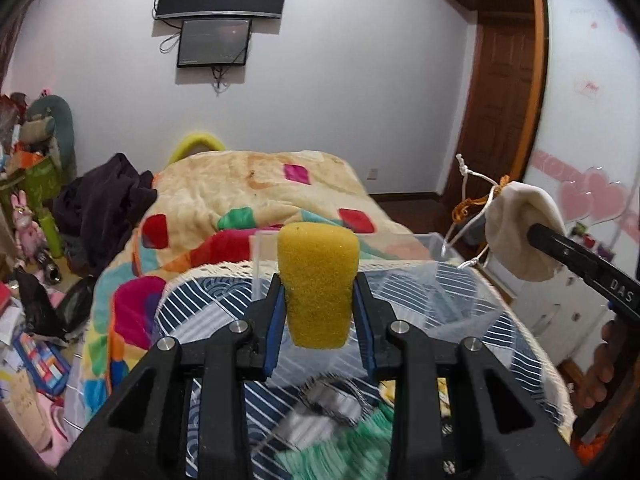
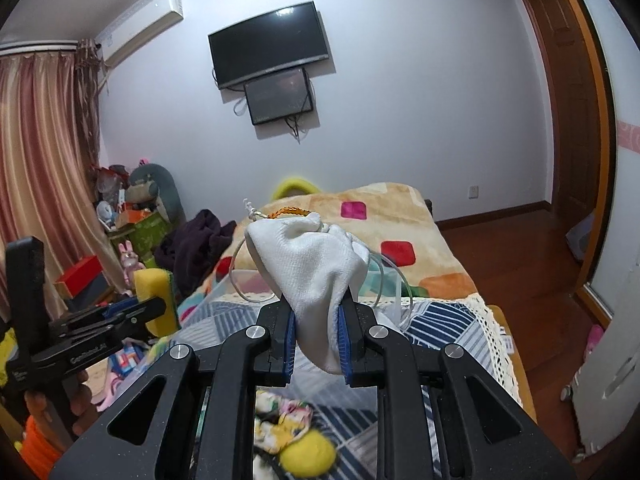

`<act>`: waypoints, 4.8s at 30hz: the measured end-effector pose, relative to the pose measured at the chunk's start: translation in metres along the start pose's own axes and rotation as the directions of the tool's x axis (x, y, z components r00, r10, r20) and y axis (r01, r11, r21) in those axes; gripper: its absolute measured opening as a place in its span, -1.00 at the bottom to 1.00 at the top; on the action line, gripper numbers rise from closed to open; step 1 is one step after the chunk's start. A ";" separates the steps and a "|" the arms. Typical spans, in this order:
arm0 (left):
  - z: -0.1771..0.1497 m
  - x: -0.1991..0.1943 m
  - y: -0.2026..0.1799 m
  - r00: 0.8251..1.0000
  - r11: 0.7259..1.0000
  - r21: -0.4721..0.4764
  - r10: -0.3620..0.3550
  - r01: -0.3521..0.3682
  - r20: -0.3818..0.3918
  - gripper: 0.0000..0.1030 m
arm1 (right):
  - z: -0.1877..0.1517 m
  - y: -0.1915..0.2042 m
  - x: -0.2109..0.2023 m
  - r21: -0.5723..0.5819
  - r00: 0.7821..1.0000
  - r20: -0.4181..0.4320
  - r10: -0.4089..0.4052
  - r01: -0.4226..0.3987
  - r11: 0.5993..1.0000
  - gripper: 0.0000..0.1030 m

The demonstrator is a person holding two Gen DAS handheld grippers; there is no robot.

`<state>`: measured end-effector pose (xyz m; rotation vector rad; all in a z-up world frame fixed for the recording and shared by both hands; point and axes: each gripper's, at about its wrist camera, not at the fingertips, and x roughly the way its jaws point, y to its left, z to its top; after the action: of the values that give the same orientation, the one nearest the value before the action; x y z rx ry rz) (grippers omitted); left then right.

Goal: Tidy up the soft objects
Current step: 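Lower the sponge into the clear box and open the left tool while the right releases the cloth there, then grasp the green knitted glove with the left tool while the right tool grasps the black strappy garment, then carry the glove into the clear box with the left tool while the right drops the garment in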

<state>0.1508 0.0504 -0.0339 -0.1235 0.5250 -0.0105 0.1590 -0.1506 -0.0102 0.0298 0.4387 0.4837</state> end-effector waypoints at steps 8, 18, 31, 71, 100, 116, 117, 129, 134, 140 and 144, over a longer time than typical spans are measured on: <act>0.005 0.057 -0.001 0.988 1.000 0.011 -0.006 0.008 -0.157 -0.38 | -0.003 0.001 0.039 -0.006 0.996 -0.090 -0.023 0.023 1.000 -0.69; -0.008 0.100 -0.012 0.952 0.998 0.057 -0.016 0.035 -0.307 -0.38 | -0.021 0.002 0.082 -0.055 0.959 -0.281 -0.037 0.023 0.998 -0.69; -0.010 0.087 -0.026 0.958 0.991 0.127 0.005 0.032 -0.286 0.15 | -0.026 0.006 0.091 -0.084 0.931 -0.364 -0.021 -0.010 0.996 -0.41; -0.112 -0.030 -0.006 0.964 0.997 0.072 -0.016 0.037 -0.266 0.91 | -0.095 0.058 0.009 -0.070 0.939 -0.326 0.113 -0.143 0.987 0.82; -0.122 -0.013 -0.017 0.971 0.993 0.085 -0.061 0.083 -0.232 -0.27 | -0.133 0.028 -0.010 -0.044 0.918 -0.391 0.074 -0.099 0.994 -0.56; -0.096 -0.061 -0.017 0.988 0.990 0.090 -0.095 0.106 -0.120 -0.75 | -0.090 0.035 -0.048 -0.097 0.968 -0.238 0.078 -0.104 0.990 -0.59; -0.090 -0.065 -0.016 0.990 0.990 0.087 -0.097 0.106 -0.100 -0.75 | -0.086 0.035 -0.048 -0.097 0.971 -0.228 0.075 -0.099 0.990 -0.59; -0.037 -0.065 -0.017 0.997 0.995 0.085 -0.061 0.058 0.041 -0.75 | -0.026 0.024 -0.038 -0.079 0.997 -0.066 0.029 -0.034 0.996 -0.59; -0.020 -0.046 -0.022 0.997 0.995 0.096 -0.041 0.035 0.061 -0.75 | -0.003 0.027 -0.025 -0.082 1.000 -0.019 0.006 -0.007 0.997 -0.59; -0.006 -0.015 -0.028 0.997 0.993 0.108 -0.057 0.051 0.051 -0.75 | 0.007 0.033 -0.001 -0.085 1.000 -0.009 -0.019 0.018 0.996 -0.59; -0.001 0.011 -0.028 0.999 0.994 0.106 -0.043 0.041 0.020 -0.75 | 0.007 0.034 0.023 -0.088 0.998 -0.046 -0.040 0.036 0.996 -0.59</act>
<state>0.1603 0.0219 -0.0362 -0.0314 0.4989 -0.0779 0.1653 -0.1090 -0.0089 -0.0739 0.4635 0.4667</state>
